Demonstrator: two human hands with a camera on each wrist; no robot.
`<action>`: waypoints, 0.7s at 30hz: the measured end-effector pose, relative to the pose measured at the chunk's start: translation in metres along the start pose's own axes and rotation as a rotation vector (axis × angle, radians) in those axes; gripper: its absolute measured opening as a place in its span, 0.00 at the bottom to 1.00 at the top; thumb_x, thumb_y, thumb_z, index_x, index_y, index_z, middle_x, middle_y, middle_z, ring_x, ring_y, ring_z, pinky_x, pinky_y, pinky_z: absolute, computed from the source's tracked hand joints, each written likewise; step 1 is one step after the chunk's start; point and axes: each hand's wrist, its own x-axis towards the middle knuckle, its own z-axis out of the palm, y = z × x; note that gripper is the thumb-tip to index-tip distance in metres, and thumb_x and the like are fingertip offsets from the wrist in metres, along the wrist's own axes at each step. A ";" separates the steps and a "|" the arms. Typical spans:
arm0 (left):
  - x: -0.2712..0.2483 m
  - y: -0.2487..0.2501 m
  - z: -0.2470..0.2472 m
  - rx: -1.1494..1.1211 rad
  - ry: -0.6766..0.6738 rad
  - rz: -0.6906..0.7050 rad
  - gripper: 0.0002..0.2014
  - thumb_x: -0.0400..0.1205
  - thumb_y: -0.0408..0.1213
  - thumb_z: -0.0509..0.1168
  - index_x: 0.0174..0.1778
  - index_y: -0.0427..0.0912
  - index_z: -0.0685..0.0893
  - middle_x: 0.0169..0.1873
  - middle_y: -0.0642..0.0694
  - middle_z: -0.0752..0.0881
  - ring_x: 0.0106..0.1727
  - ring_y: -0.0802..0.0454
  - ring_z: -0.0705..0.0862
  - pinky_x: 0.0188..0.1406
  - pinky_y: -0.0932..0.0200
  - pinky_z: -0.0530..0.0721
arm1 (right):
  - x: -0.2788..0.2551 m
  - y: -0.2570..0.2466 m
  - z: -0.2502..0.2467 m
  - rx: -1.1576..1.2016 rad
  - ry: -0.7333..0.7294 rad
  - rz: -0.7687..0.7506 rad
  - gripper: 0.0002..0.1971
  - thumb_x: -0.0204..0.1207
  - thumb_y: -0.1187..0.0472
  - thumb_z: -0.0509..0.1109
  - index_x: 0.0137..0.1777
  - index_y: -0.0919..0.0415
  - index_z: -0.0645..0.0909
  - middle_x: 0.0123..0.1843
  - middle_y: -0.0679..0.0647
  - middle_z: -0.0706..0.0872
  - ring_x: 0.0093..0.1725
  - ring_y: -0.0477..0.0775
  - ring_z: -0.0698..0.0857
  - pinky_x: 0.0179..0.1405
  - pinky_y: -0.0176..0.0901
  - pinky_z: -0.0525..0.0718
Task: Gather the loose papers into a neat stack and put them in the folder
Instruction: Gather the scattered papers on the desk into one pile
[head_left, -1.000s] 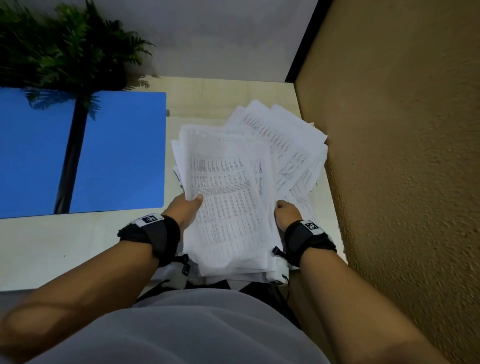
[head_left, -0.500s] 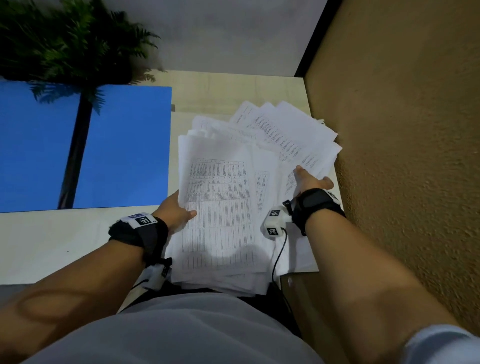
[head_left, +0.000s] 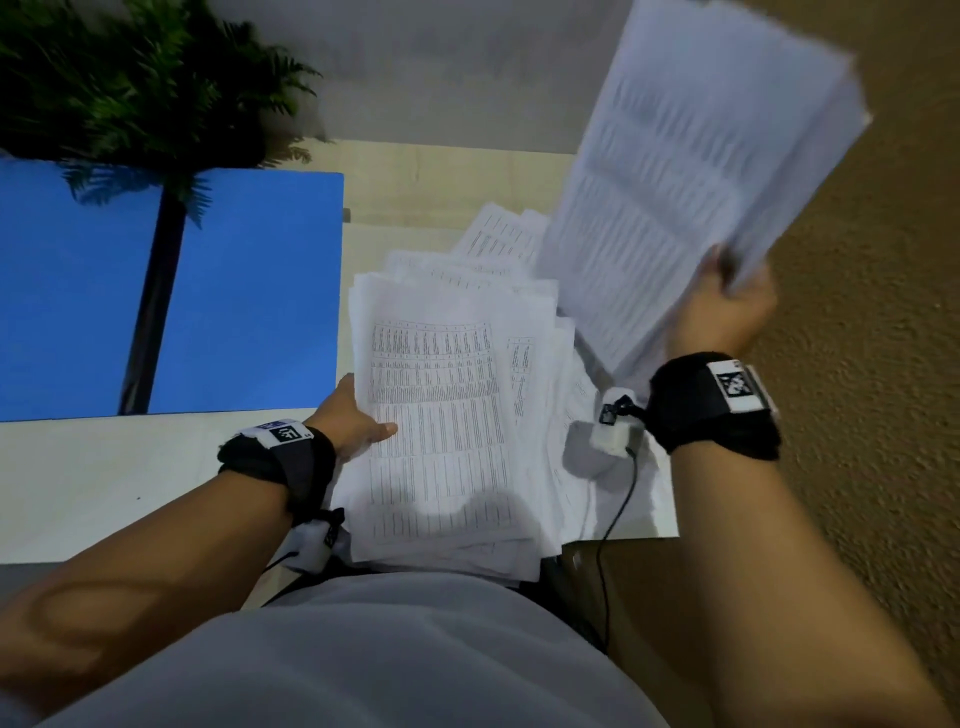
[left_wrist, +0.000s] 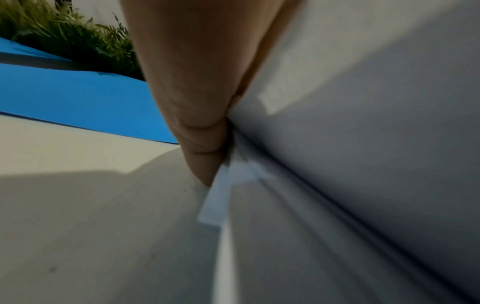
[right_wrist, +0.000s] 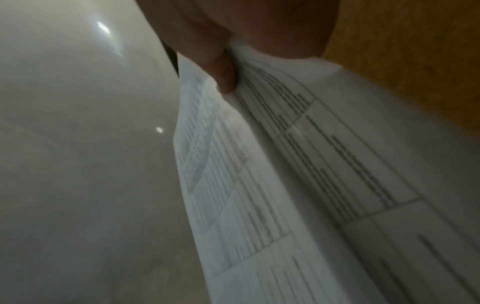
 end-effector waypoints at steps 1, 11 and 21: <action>-0.001 0.001 -0.001 0.006 0.005 -0.014 0.43 0.73 0.32 0.79 0.80 0.42 0.63 0.74 0.41 0.78 0.75 0.38 0.77 0.75 0.40 0.76 | 0.003 -0.018 -0.010 0.056 0.015 -0.120 0.07 0.82 0.65 0.64 0.46 0.55 0.82 0.35 0.41 0.81 0.33 0.24 0.80 0.37 0.22 0.77; -0.017 0.016 -0.001 0.049 0.020 -0.058 0.42 0.85 0.66 0.45 0.87 0.43 0.44 0.84 0.35 0.63 0.61 0.41 0.81 0.53 0.53 0.79 | -0.041 0.017 -0.007 -0.357 -0.483 0.172 0.03 0.81 0.61 0.65 0.48 0.59 0.79 0.33 0.50 0.80 0.34 0.50 0.83 0.35 0.36 0.81; -0.013 0.006 0.009 -0.146 -0.010 -0.048 0.52 0.78 0.69 0.61 0.87 0.44 0.41 0.85 0.41 0.61 0.80 0.41 0.69 0.67 0.53 0.74 | -0.113 0.106 0.009 -0.729 -0.583 0.321 0.18 0.82 0.66 0.60 0.70 0.69 0.68 0.69 0.66 0.74 0.67 0.67 0.77 0.63 0.53 0.76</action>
